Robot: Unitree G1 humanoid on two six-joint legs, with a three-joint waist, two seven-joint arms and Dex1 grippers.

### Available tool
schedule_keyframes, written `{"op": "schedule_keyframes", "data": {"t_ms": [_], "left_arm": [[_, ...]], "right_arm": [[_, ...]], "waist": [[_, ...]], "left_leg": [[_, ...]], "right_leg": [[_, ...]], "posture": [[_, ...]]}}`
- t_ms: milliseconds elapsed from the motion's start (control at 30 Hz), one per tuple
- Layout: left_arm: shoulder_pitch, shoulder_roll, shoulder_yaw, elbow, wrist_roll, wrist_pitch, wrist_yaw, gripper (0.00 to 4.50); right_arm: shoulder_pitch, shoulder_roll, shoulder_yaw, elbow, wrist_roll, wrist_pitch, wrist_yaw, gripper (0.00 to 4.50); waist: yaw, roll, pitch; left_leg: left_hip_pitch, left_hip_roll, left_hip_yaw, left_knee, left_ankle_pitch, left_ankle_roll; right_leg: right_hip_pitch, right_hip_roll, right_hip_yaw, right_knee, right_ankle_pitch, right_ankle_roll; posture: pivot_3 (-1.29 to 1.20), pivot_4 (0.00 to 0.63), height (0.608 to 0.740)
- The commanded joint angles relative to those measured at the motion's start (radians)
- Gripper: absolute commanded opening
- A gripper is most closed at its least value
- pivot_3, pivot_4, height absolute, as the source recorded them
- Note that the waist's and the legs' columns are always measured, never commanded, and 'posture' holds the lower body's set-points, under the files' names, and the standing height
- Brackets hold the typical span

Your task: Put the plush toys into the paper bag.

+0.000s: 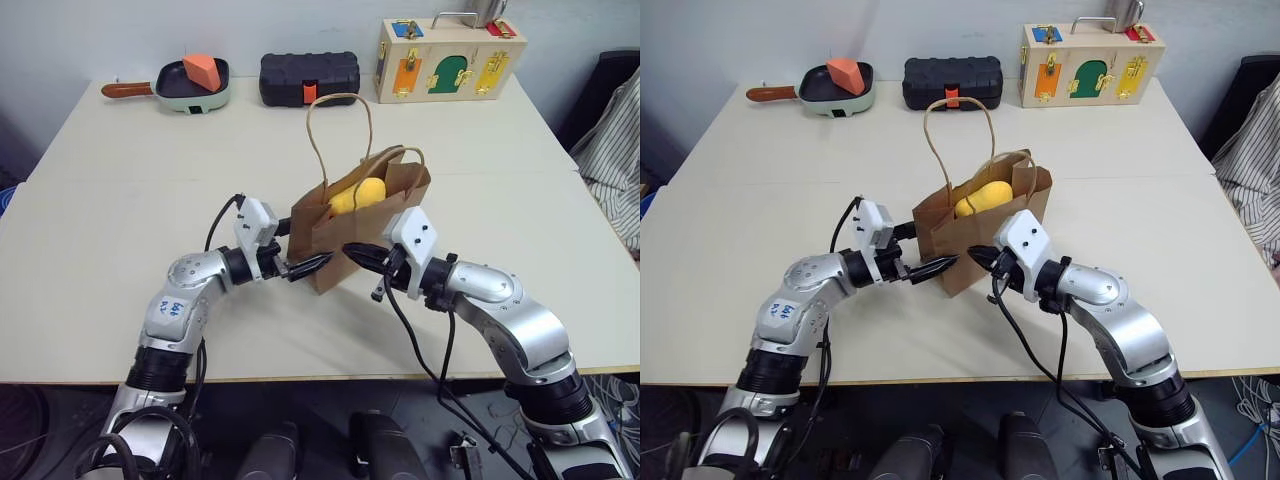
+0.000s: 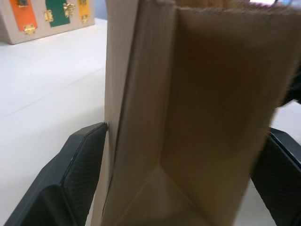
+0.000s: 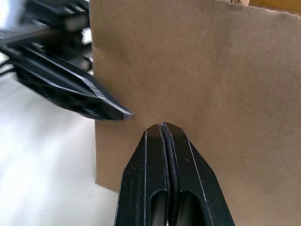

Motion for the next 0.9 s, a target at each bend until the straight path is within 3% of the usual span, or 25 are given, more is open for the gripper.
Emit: {"op": "schedule_keyframes", "data": {"t_ms": [33,267,400,433,500,667,867,900], "left_arm": [[-0.041,-0.012,0.025,-0.012,-0.020,-0.027,-0.009,3.89],[-0.070,0.000,0.021,0.020,-0.029,-0.033,-0.077,1.68],[-0.104,0.006,0.025,0.072,-0.041,-0.049,-0.142,0.38],[-0.115,0.009,0.025,0.084,-0.050,-0.050,-0.169,0.06],[-0.140,0.016,0.026,0.109,-0.070,-0.046,-0.228,0.00],[-0.230,0.057,0.013,0.181,-0.116,-0.029,-0.422,0.00],[-0.349,0.060,-0.056,0.367,-0.046,-0.176,-0.649,0.00],[-0.366,0.053,-0.068,0.413,-0.024,-0.219,-0.673,0.00]], "right_arm": [[0.010,-0.024,-0.050,-0.060,0.021,-0.025,0.031,0.00],[0.085,-0.099,-0.154,-0.160,0.073,-0.014,0.082,0.00],[0.177,-0.199,-0.343,-0.247,0.189,0.033,0.135,0.00],[0.203,-0.230,-0.411,-0.268,0.241,0.051,0.160,0.19],[0.260,-0.301,-0.567,-0.305,0.390,0.108,0.224,0.60],[0.402,-0.487,-0.972,-0.320,0.748,0.262,0.380,2.25],[0.594,-0.572,-1.270,-0.311,0.841,0.367,0.494,4.36],[0.627,-0.575,-1.302,-0.317,0.830,0.371,0.515,4.44]], "waist": [[-0.001,0.000,0.000],[-0.005,0.000,0.000],[0.005,0.000,0.000],[0.009,0.000,0.000],[0.017,0.000,0.000],[0.023,0.000,0.000],[0.024,-0.001,0.000],[0.024,-0.001,0.001]], "left_leg": [[0.000,0.000,0.000,0.000,0.000,0.000],[0.000,0.000,0.000,0.000,0.000,0.000],[0.000,0.000,0.000,0.000,0.000,0.000],[0.000,0.000,0.000,0.000,0.000,0.000],[0.000,0.000,0.000,0.000,0.000,0.000],[0.000,0.000,0.000,0.000,0.000,0.000],[0.001,0.000,0.001,0.000,0.000,0.001],[0.001,0.000,0.001,0.000,-0.001,0.001]], "right_leg": [[0.000,0.000,0.000,0.000,0.000,0.000],[0.000,0.000,0.000,0.000,0.000,0.000],[0.000,0.000,0.000,0.000,0.000,0.000],[0.000,0.000,0.000,-0.001,0.000,0.000],[0.000,0.000,0.000,0.000,0.000,0.000],[0.001,0.000,0.000,-0.001,0.000,0.000],[0.004,0.000,0.000,-0.002,0.000,0.000],[0.004,0.000,0.000,-0.001,0.000,0.000]], "posture": [[0.00,0.150,0.740],[0.00,0.150,0.740],[0.00,0.150,0.740],[0.00,0.150,0.740],[0.00,0.150,0.740],[0.00,0.150,0.740],[0.00,0.150,0.740],[0.00,0.150,0.740]]}}
